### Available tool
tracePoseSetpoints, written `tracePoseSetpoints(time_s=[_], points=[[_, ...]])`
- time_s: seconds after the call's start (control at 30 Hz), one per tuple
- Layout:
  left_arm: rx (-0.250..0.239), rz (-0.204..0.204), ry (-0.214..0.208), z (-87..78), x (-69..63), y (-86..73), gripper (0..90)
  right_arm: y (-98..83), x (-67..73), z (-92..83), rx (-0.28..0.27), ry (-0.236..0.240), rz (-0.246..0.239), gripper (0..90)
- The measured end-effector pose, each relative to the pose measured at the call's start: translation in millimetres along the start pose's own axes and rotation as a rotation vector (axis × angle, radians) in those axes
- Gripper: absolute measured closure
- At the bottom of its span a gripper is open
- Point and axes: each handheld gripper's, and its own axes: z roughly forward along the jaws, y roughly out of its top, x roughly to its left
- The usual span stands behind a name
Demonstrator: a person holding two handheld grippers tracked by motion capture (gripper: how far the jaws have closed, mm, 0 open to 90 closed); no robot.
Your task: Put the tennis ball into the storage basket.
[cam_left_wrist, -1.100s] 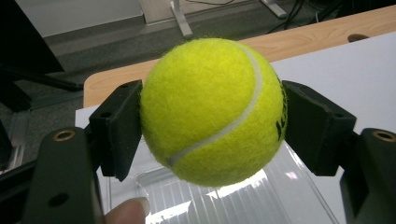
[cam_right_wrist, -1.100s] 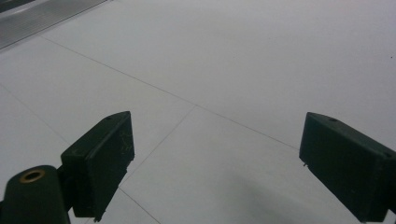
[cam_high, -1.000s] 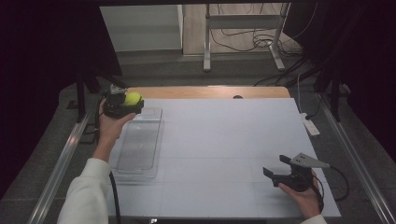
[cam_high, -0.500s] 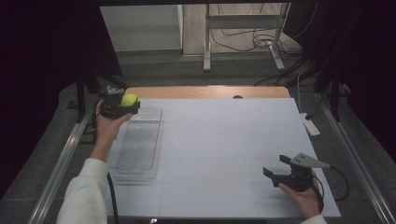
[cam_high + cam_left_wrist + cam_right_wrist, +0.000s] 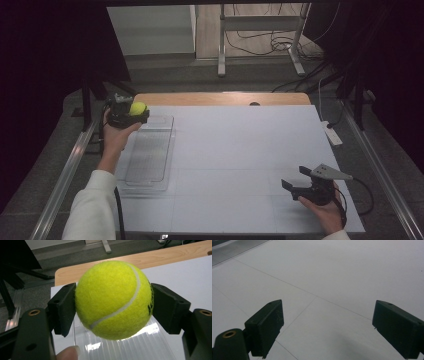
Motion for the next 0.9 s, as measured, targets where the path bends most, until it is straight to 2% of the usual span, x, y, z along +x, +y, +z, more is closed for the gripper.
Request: tracePoseSetpoints(time_s=[0.9], points=[[0.087, 0.005, 0.017, 20.0, 3.7, -9.4, 26.7, -0.5, 0.1, 0.8, 0.006, -0.002, 0.004, 10.5]])
